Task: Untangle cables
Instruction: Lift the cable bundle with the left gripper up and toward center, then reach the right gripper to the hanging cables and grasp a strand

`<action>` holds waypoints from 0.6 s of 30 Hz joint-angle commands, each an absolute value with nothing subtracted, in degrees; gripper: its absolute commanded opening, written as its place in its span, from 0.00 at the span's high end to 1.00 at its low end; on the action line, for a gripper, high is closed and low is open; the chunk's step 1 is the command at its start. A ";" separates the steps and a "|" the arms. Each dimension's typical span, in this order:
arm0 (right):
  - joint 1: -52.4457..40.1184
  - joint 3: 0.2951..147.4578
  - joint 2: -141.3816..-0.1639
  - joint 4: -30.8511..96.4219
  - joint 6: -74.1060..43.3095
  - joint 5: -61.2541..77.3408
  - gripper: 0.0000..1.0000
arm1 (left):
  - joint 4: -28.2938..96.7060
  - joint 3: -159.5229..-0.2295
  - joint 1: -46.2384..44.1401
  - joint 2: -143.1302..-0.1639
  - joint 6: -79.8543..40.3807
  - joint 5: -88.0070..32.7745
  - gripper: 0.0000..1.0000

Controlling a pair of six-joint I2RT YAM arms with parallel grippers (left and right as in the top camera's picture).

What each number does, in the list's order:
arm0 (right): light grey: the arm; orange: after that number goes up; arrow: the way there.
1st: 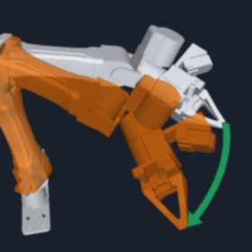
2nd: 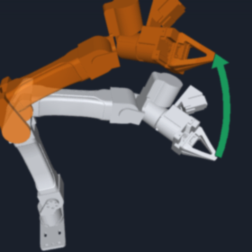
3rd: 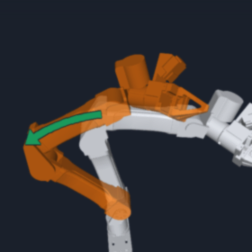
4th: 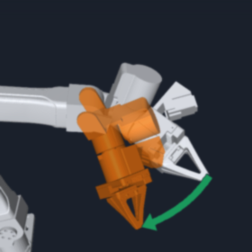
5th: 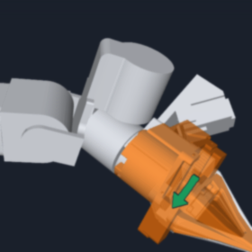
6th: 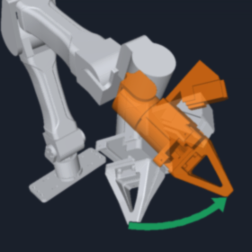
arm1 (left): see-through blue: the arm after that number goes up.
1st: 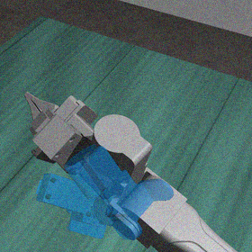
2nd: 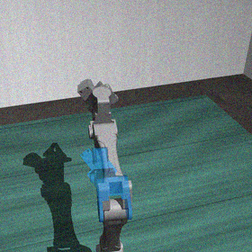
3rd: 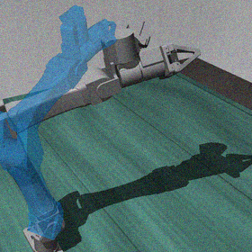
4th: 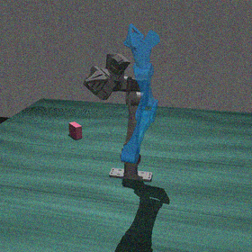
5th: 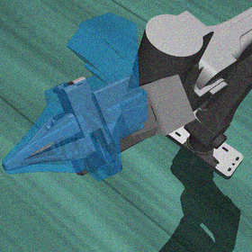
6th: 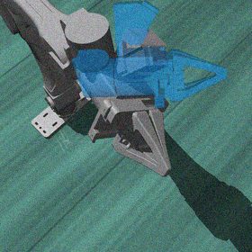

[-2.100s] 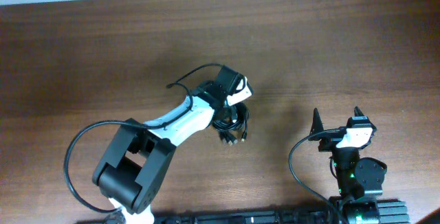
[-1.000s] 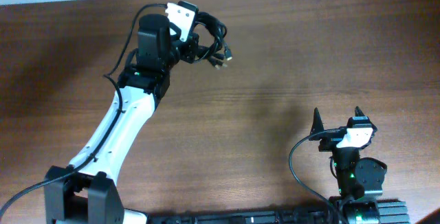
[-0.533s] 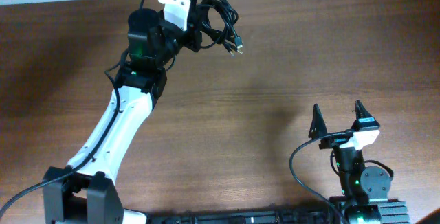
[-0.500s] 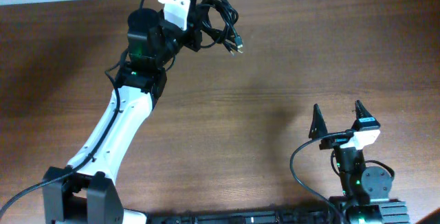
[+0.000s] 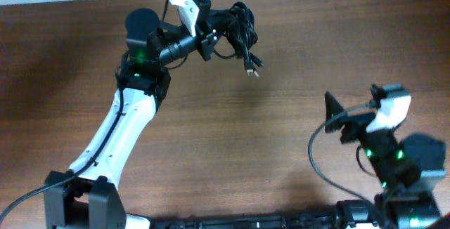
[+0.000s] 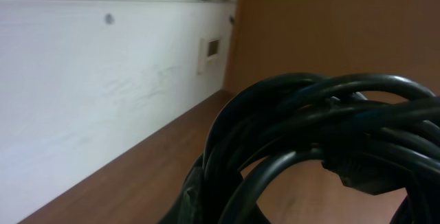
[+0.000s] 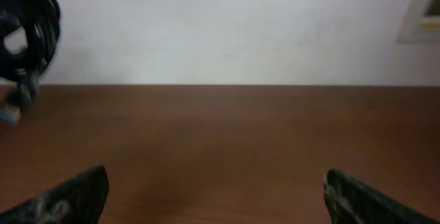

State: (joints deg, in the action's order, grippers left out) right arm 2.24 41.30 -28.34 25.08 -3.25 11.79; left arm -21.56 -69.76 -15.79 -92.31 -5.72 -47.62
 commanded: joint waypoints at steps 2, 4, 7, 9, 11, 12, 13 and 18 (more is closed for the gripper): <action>1.89 56.31 -41.30 32.34 -0.25 19.64 0.01 | -22.76 -70.67 -19.16 -89.97 -6.81 -51.64 1.00; 1.89 61.39 -46.04 33.69 -0.30 23.49 0.01 | -23.97 -70.67 -20.91 -89.97 -6.81 -51.24 1.00; 1.89 64.55 -50.50 32.86 -0.91 33.91 0.01 | -25.56 -70.67 -22.52 -90.02 -6.37 -51.24 1.00; 1.89 64.79 -51.75 31.09 -0.93 40.69 0.01 | -26.17 -70.67 -23.40 -90.02 -5.78 -51.22 1.00; 1.89 64.79 -52.49 29.45 -0.93 45.95 0.01 | -26.11 -70.67 -24.29 -90.02 -5.06 -50.11 1.00; 1.89 64.79 -52.51 28.86 -0.91 48.03 0.01 | -26.11 -70.67 -24.62 -90.02 -5.06 -49.43 1.00; 1.89 64.79 -52.51 28.75 -0.91 48.95 0.01 | -26.11 -70.67 -24.80 -90.02 -5.08 -48.51 1.00; 1.89 64.79 -52.47 28.88 -0.86 50.52 0.01 | -26.17 -70.67 -25.26 -90.02 -5.13 -44.49 1.00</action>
State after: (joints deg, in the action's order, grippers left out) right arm 2.20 63.55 -52.71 28.95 -1.26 47.13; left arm -25.56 -69.76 -24.86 -92.25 -5.58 -47.51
